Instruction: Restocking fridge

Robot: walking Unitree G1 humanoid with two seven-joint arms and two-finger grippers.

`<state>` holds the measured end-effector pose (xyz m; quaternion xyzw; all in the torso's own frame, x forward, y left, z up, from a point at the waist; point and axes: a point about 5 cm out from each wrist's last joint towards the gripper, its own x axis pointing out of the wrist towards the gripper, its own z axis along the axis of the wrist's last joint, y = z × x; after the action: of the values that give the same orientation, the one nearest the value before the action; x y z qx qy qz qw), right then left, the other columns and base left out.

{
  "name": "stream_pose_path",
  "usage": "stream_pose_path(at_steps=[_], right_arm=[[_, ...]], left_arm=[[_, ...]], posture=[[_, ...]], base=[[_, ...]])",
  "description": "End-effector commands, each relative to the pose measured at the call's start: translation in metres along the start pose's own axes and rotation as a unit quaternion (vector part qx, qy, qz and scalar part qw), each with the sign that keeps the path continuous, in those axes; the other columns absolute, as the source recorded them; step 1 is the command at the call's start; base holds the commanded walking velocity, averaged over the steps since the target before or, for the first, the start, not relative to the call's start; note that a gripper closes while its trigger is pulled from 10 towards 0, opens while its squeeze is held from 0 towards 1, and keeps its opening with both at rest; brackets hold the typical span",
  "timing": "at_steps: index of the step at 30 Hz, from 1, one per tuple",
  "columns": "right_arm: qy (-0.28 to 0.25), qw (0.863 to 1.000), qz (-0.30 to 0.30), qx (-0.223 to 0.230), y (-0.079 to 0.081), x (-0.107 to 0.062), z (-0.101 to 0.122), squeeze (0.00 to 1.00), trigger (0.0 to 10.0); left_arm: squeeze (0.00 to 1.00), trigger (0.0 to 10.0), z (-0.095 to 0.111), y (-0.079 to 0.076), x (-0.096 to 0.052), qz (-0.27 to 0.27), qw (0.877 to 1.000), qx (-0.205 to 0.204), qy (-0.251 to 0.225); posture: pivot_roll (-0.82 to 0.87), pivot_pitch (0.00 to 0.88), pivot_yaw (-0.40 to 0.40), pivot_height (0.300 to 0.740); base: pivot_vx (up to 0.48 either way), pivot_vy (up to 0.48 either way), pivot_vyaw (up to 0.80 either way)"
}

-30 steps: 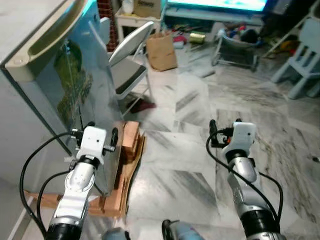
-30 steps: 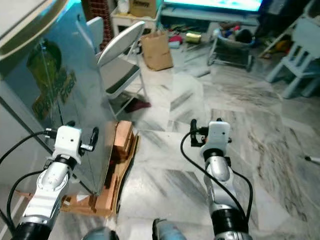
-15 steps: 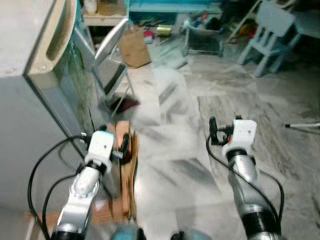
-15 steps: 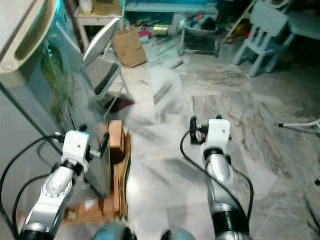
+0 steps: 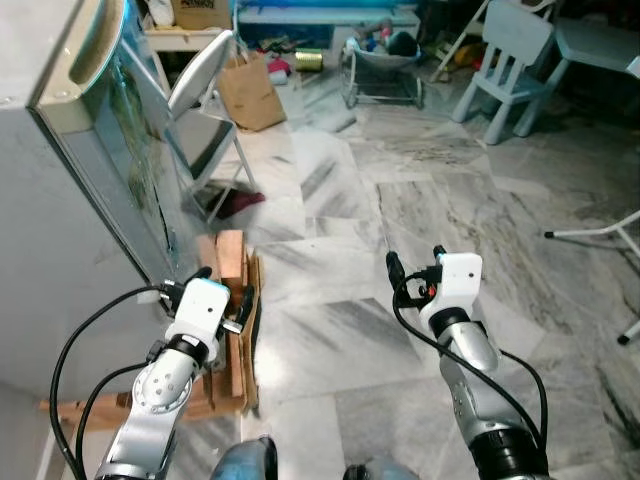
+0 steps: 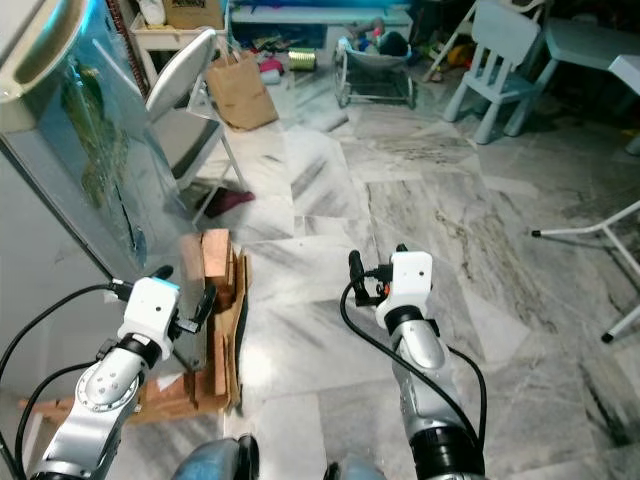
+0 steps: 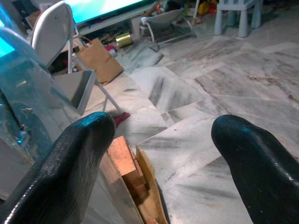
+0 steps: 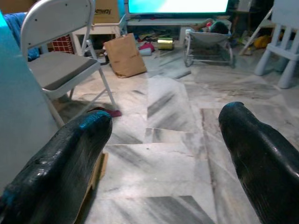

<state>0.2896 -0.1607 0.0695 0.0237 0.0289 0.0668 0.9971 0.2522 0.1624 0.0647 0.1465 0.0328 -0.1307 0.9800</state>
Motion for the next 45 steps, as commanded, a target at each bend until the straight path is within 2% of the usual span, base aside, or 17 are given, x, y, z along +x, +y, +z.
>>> stream_pose_path(at_steps=[1, 14, 19, 23, 26, 29, 31, 32, 37, 45], right_arm=[[-0.006, 1.0, -0.002, 0.005, 0.0, 0.001, 0.004, 0.0, 10.0], [-0.015, 1.0, 0.007, 0.005, 0.003, 0.001, 0.007, 0.0, 10.0], [-0.023, 1.0, 0.015, 0.003, 0.004, 0.001, 0.009, 0.0, 10.0], [-0.025, 1.0, 0.016, 0.004, 0.004, 0.001, 0.009, 0.0, 10.0], [-0.025, 0.999, 0.021, 0.002, 0.005, 0.0, 0.009, 0.0, 10.0], [-0.023, 0.999, 0.024, 0.002, 0.006, -0.001, 0.008, 0.0, 10.0], [-0.021, 0.999, 0.026, 0.002, 0.006, -0.003, 0.007, 0.0, 10.0], [-0.021, 0.999, 0.026, 0.002, 0.006, -0.003, 0.007, 0.0, 10.0], [-0.022, 0.999, 0.039, -0.014, 0.008, -0.004, 0.008, 0.0, 10.0], [-0.02, 0.999, 0.03, -0.012, 0.005, -0.006, 0.007, 0.0, 10.0]], left_arm=[[0.0, 10.0, 0.0, 0.002, 0.001, 0.003, 1.0, 0.006, 0.003], [0.0, 10.0, 0.0, 0.005, 0.004, 0.011, 1.0, 0.015, 0.004], [0.0, 10.0, -0.001, 0.008, 0.004, 0.032, 0.999, 0.021, 0.008], [0.0, 10.0, -0.003, 0.014, 0.003, 0.05, 0.998, 0.032, 0.013], [0.0, 10.0, -0.007, 0.026, 0.002, 0.089, 0.995, 0.037, 0.022], [0.0, 10.0, -0.009, 0.039, 0.0, 0.142, 0.989, 0.022, 0.026], [0.0, 10.0, -0.012, 0.046, -0.002, 0.181, 0.983, -0.019, 0.037], [0.0, 10.0, -0.012, 0.046, -0.002, 0.181, 0.983, -0.019, 0.037], [0.0, 10.0, -0.011, 0.048, 0.001, 0.191, 0.977, -0.09, 0.036], [0.0, 10.0, -0.006, 0.044, 0.005, 0.174, 0.981, -0.085, 0.016]], posture=[[0.09, 0.079, -0.055, 0.74], [0.09, 0.077, -0.046, 0.74], [0.09, 0.078, -0.045, 0.74], [0.09, 0.077, -0.046, 0.74], [0.09, 0.076, -0.048, 0.74], [0.09, 0.076, -0.051, 0.74], [0.09, 0.076, -0.054, 0.74], [0.09, 0.076, -0.054, 0.74], [0.09, 0.08, -0.067, 0.74], [0.09, 0.081, -0.077, 0.74]], base=[[0.0, 0.0, 0.0], [0.236, 0.0, 0.0], [0.0, 0.0, 0.2], [0.0, 0.0, 0.62], [0.0, 0.0, 0.65], [0.0, 0.0, 0.64], [0.0, 0.0, 0.48], [0.0, 0.0, 0.46], [0.0, 0.0, 0.55], [0.0, 0.0, 0.61]])
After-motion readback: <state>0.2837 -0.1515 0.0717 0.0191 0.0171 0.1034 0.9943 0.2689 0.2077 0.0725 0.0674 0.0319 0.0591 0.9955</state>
